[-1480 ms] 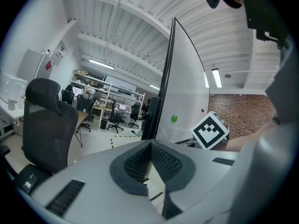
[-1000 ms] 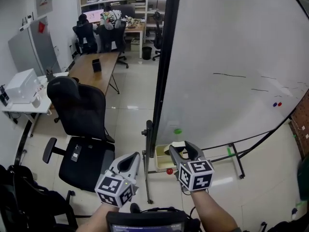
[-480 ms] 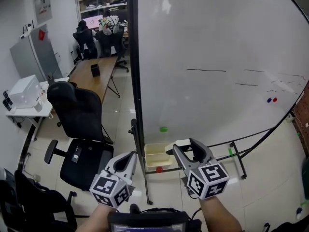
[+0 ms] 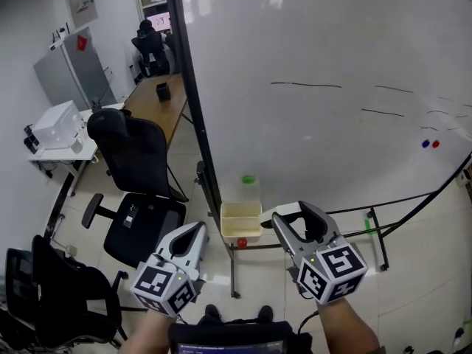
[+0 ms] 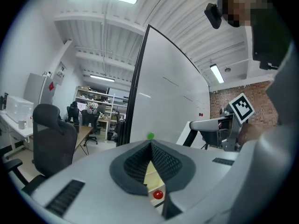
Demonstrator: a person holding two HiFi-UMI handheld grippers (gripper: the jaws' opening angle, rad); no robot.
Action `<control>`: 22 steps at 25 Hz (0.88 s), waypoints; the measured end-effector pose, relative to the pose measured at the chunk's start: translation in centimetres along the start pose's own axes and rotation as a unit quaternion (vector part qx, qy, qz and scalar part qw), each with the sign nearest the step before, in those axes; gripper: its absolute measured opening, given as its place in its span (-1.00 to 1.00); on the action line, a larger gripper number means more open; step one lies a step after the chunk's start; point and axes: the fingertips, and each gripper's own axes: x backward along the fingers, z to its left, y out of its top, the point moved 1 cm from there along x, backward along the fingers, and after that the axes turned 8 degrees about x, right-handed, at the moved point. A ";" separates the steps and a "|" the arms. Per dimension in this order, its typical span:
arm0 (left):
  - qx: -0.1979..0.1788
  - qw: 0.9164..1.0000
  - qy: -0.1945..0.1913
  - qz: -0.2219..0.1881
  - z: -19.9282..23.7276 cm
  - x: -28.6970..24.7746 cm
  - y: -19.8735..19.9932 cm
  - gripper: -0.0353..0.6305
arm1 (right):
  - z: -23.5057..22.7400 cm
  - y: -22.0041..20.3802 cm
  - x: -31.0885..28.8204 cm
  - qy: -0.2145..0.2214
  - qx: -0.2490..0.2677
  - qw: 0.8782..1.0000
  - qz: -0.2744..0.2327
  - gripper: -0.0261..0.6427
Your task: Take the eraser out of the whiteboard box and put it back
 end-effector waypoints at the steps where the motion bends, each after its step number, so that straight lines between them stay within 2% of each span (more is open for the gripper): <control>1: -0.004 1.000 -0.003 0.000 -0.1 0.5 0.2 -0.79 | 0.2 0.2 0.3 -0.003 0.001 1.000 -0.002 -0.11; 5: -0.010 1.000 -0.016 0.001 0.3 2.8 0.7 -0.79 | 1.5 1.2 1.4 -0.021 0.001 1.000 -0.007 -0.11; 10: -0.019 0.999 -0.027 -0.018 1.8 5.0 1.8 -0.79 | 3.6 2.2 1.9 -0.036 0.005 0.999 -0.014 -0.12; 16: -0.018 0.998 -0.049 -0.022 2.0 6.0 2.5 -0.79 | 4.8 2.6 2.0 -0.044 0.003 0.999 -0.015 -0.11; 22: -0.020 0.998 -0.048 -0.023 2.5 6.3 2.4 -0.79 | 5.3 2.6 2.0 -0.049 0.006 0.999 -0.014 -0.12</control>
